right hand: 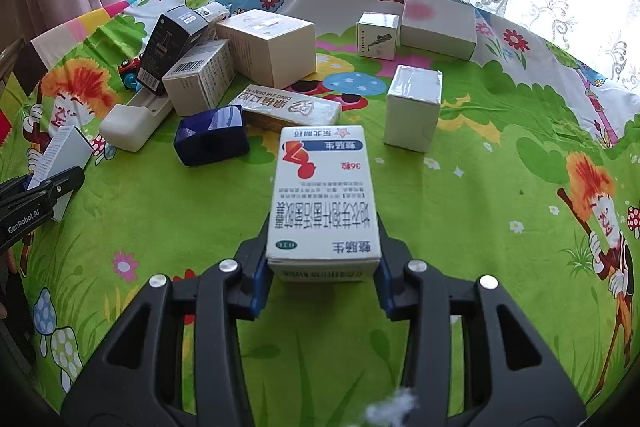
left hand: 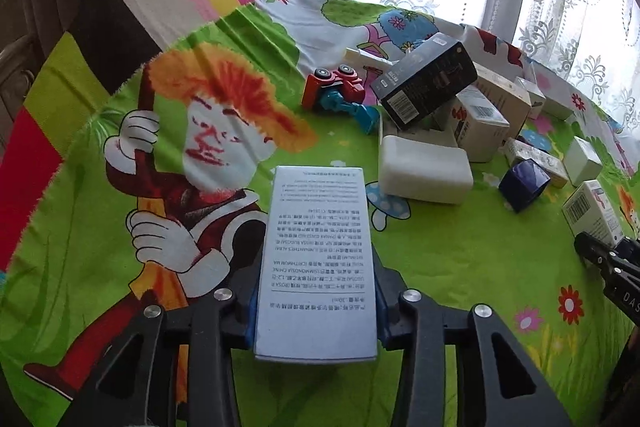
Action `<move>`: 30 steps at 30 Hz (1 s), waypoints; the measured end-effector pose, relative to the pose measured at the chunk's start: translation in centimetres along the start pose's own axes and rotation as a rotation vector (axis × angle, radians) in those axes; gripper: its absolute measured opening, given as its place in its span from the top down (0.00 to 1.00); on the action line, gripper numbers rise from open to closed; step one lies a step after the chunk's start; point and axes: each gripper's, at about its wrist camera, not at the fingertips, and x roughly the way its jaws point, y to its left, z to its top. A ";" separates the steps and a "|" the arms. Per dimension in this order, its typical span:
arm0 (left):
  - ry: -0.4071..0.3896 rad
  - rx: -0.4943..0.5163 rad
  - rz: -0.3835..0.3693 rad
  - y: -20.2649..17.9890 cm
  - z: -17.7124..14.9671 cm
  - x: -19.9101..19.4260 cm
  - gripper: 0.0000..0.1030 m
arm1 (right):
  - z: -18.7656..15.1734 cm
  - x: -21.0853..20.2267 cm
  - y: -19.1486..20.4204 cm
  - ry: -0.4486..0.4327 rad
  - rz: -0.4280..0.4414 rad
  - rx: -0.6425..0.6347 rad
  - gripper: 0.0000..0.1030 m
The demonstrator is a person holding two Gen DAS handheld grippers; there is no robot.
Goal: Organize rigid objects
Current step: 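Carry the leaflet and medicine box to the storage box and release both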
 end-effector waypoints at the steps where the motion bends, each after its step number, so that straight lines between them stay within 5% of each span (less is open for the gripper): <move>1: 0.000 -0.015 -0.002 0.2 -0.4 -0.4 0.59 | 0.0 0.0 0.0 -0.001 -0.001 -0.003 0.56; 14: -0.108 -0.065 0.058 2.2 -8.1 -9.3 0.59 | -7.7 -6.6 8.9 -0.008 0.153 -0.170 0.57; 20: -0.316 -0.124 0.100 3.1 -7.4 -15.0 0.59 | -8.3 -11.9 10.7 -0.211 0.203 -0.189 0.57; 25: -0.487 -0.105 0.100 2.1 -7.0 -19.9 0.59 | -8.4 -17.5 10.4 -0.424 0.156 -0.195 0.57; 30: -0.562 -0.024 0.057 -0.5 -7.2 -22.8 0.59 | -9.3 -21.9 8.7 -0.552 0.075 -0.173 0.57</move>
